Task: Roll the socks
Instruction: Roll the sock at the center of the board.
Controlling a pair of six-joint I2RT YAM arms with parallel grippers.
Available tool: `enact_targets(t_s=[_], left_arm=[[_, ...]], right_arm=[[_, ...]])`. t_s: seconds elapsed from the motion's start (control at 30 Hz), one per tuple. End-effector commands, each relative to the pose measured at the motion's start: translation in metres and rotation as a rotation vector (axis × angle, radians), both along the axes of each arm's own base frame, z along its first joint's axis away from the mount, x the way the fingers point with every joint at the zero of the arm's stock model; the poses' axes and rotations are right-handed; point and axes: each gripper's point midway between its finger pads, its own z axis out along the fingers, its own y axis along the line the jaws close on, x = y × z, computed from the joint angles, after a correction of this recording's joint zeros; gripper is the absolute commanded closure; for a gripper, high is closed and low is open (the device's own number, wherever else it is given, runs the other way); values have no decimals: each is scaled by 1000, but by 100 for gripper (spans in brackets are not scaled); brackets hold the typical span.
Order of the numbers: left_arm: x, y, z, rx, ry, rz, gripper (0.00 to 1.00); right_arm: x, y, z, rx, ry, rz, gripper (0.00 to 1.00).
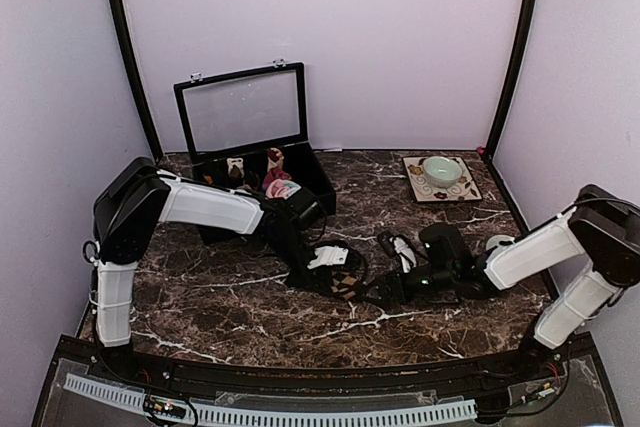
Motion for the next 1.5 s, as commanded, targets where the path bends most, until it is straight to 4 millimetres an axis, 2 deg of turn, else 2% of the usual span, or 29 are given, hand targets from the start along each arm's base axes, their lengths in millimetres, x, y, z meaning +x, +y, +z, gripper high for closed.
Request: enact_targets(t_s=[0.0, 0.1, 0.2, 0.27, 0.33, 0.4, 0.53, 0.6, 0.67, 0.77, 0.9, 1.13, 1.27, 1.3, 1.47], left_arm=[[-40, 53, -49, 278, 195, 13, 100], [-44, 56, -54, 306, 224, 10, 100], [-46, 60, -57, 325, 234, 7, 100], [-47, 61, -59, 332, 240, 7, 100], [-49, 59, -60, 340, 270, 8, 100], [-50, 54, -59, 348, 318, 22, 100], [-53, 50, -66, 395, 437, 68, 100], [-56, 51, -70, 423, 519, 95, 100], [-59, 52, -73, 446, 599, 120, 100], [-61, 52, -76, 459, 680, 136, 100], [-59, 54, -85, 498, 680, 150, 100], [-42, 64, -105, 585, 561, 188, 100], [-40, 66, -106, 597, 545, 195, 100], [-40, 67, -107, 599, 542, 195, 100], [-39, 68, -107, 604, 534, 189, 100]], right_arm=[[22, -68, -14, -226, -100, -295, 1], [34, -75, 40, -29, -230, -421, 1], [29, -89, 73, 184, -312, -498, 1], [20, -79, 91, 219, -417, -385, 1], [14, -66, 95, 166, -486, -279, 1], [2, -51, 94, 106, -579, -138, 8], [-33, -22, 82, 60, -691, 148, 39], [-52, -13, 70, 37, -705, 266, 49], [-65, -7, 57, -4, -713, 340, 57], [-75, 0, 41, -61, -734, 400, 61], [-71, 17, 36, -101, -797, 449, 61], [-46, 47, 33, -139, -896, 481, 66], [-33, 52, 29, -142, -900, 495, 68], [-31, 52, 21, -158, -887, 503, 69], [-19, 46, 8, -183, -868, 487, 69]])
